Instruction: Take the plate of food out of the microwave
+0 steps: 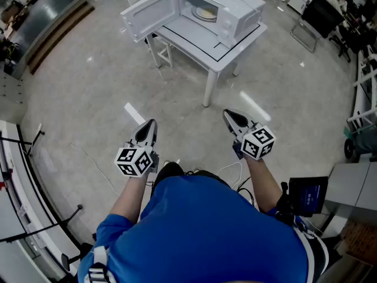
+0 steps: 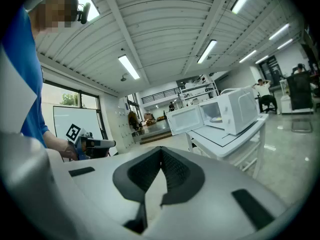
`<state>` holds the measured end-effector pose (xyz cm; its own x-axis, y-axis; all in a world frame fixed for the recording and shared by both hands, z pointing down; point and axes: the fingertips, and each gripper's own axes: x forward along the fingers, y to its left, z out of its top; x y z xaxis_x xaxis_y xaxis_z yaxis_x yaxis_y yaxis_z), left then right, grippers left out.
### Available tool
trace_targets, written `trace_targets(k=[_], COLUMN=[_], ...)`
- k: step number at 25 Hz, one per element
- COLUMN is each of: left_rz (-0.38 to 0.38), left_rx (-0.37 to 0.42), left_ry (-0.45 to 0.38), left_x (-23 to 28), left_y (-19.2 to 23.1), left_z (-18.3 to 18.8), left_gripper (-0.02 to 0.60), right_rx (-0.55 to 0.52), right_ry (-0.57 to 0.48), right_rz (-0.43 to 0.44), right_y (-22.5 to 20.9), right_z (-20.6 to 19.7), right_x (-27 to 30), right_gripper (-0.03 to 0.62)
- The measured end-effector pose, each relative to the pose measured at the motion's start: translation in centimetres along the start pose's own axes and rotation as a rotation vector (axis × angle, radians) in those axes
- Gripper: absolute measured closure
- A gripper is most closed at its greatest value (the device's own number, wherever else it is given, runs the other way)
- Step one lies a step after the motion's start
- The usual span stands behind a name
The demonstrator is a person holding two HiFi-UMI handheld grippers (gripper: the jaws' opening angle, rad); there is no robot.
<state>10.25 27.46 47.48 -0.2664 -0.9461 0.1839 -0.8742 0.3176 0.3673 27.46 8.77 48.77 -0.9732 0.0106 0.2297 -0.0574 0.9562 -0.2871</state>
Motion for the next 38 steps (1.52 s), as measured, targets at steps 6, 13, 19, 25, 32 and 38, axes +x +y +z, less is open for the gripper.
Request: trace_targets(k=[6,13,19,25,32,38], left_rz=[-0.035,-0.093,-0.123,-0.166,-0.228,-0.257], left_rx=[0.012,0.000,-0.016,-0.014,-0.007,-0.012], left_ry=[0.005,0.026,0.041,0.070,0.101,0.115], left_x=[1.5,7.0,12.3,15.9,18.8,21.0], left_y=[-0.5,3.5,9.6,14.3,17.6,19.1], left_z=[1.3,2.5,5.3,7.6,9.4,9.9], left_gripper=[0.572,0.572,0.572,0.572,0.572,0.572], right_rx=[0.001,-0.051,-0.051,-0.073,-0.069,-0.057], right_ry=[-0.023,0.000,0.004,0.003,-0.008,-0.002], right_rz=[-0.037,-0.098,-0.164,-0.238,-0.324,-0.351], right_y=[-0.6,-3.3,-5.8,-7.0,-8.5,-9.0], right_z=[1.4,2.4,4.6,6.9,8.3,8.5], right_x=[0.6,5.9,12.5,17.6,21.6,23.7], right_gripper=[0.591,0.591,0.591,0.591,0.591,0.591])
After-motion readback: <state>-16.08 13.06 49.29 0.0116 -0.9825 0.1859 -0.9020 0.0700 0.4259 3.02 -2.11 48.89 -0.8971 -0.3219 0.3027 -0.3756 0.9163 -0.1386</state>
